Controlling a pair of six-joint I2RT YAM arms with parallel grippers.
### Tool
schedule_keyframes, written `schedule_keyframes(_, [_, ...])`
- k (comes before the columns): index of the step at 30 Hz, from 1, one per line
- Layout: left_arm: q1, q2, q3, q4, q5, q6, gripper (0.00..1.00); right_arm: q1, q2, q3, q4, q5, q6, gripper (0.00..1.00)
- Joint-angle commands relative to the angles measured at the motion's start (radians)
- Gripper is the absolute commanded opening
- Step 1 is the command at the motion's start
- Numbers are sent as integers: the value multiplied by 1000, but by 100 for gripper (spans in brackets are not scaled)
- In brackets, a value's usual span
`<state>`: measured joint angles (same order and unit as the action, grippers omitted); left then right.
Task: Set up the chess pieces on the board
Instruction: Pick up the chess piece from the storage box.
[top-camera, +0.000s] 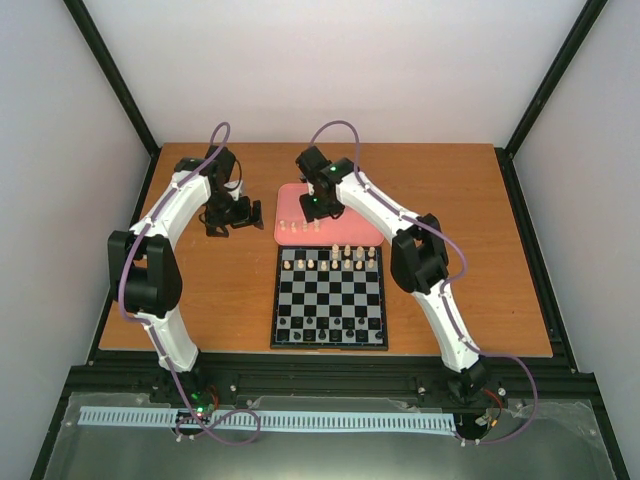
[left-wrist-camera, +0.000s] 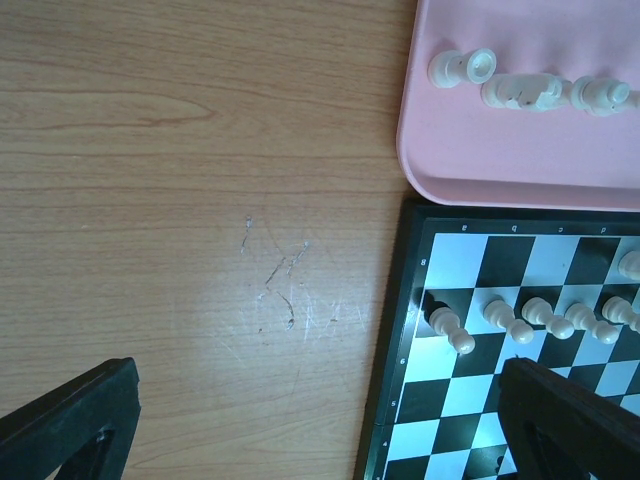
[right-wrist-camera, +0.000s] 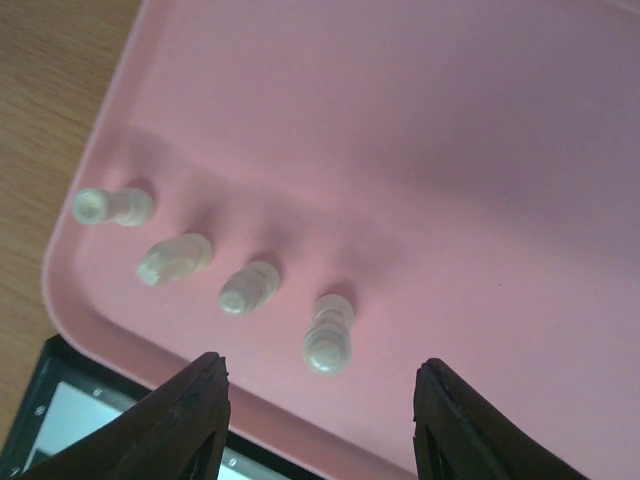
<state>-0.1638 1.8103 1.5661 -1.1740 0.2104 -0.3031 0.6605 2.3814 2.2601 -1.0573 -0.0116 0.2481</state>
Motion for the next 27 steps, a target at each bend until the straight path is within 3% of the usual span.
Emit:
schedule_keyframes(1, [-2, -32, 18, -1, 7, -5, 100, -13, 38, 29, 24, 58, 9, 51])
schedule_keyframes(17, [-2, 5, 37, -4, 9, -4, 100, -48, 148, 95, 32, -81, -14, 49])
schedule_keyframes(22, [-2, 12, 38, -5, 8, -3, 100, -48, 169, 113, 15, -97, -15, 42])
schedule_keyframes(27, [-2, 14, 36, -2, 9, -4, 100, -48, 166, 98, -12, -108, -16, 42])
